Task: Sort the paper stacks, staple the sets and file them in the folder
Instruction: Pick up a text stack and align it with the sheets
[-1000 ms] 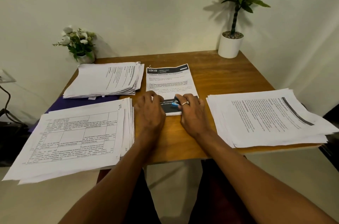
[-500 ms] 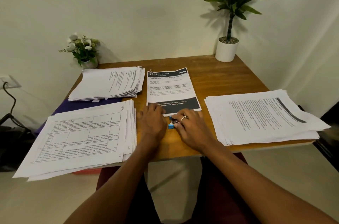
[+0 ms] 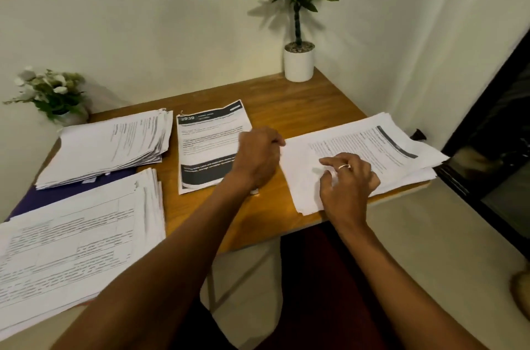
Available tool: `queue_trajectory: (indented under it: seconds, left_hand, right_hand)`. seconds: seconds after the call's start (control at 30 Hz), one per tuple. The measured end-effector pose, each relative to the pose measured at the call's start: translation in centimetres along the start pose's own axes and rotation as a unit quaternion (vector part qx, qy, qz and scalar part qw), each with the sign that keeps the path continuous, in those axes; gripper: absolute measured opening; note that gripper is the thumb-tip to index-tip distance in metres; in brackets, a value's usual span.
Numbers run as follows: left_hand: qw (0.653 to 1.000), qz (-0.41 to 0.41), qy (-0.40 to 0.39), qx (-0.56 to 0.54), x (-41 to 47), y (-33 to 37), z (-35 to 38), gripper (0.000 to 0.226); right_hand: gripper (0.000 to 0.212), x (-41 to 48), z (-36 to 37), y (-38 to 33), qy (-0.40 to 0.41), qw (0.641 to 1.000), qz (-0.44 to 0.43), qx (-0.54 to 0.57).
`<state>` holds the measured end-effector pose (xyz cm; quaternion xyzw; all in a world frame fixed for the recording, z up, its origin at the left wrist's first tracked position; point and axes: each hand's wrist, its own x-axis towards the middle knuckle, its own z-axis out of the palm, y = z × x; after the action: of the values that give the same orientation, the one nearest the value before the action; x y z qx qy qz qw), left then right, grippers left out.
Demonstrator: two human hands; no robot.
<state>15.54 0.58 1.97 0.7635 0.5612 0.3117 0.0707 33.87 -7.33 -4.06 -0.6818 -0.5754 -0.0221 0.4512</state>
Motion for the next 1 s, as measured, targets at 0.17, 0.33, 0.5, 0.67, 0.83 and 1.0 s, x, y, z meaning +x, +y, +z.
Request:
queue_trajectory:
  seconds: [0.17,0.33,0.5,0.67,0.83,1.0]
  left_hand:
    - [0.976,0.033,-0.211,0.032,5.2,4.3,6.4,0.041]
    - [0.955,0.016,-0.266,0.128,8.1,5.0,10.1,0.079]
    - [0.942,-0.02,-0.313,0.117,10.5,4.9,10.1,0.076]
    - [0.94,-0.017,-0.327,0.093,11.7,3.9,9.4,0.061]
    - [0.933,0.015,-0.353,0.074,12.5,5.0,6.7,0.044]
    - [0.955,0.023,-0.297,-0.003,11.2,5.5,1.7,0.031]
  right_hand:
    - [0.049,-0.3,-0.6,3.1,-0.034,0.992,0.103,-0.057]
    - [0.046,-0.5,0.1,3.8,-0.047,0.99,0.096,-0.088]
    - [0.048,-0.5,0.3,3.9,-0.066,0.986,0.081,-0.129]
    - [0.054,-0.4,0.3,3.9,-0.084,0.983,0.069,-0.145]
    - [0.053,-0.3,0.0,3.9,-0.09,0.986,0.073,-0.122]
    - [0.082,0.6,-1.0,3.3,-0.02,0.993,0.116,0.01]
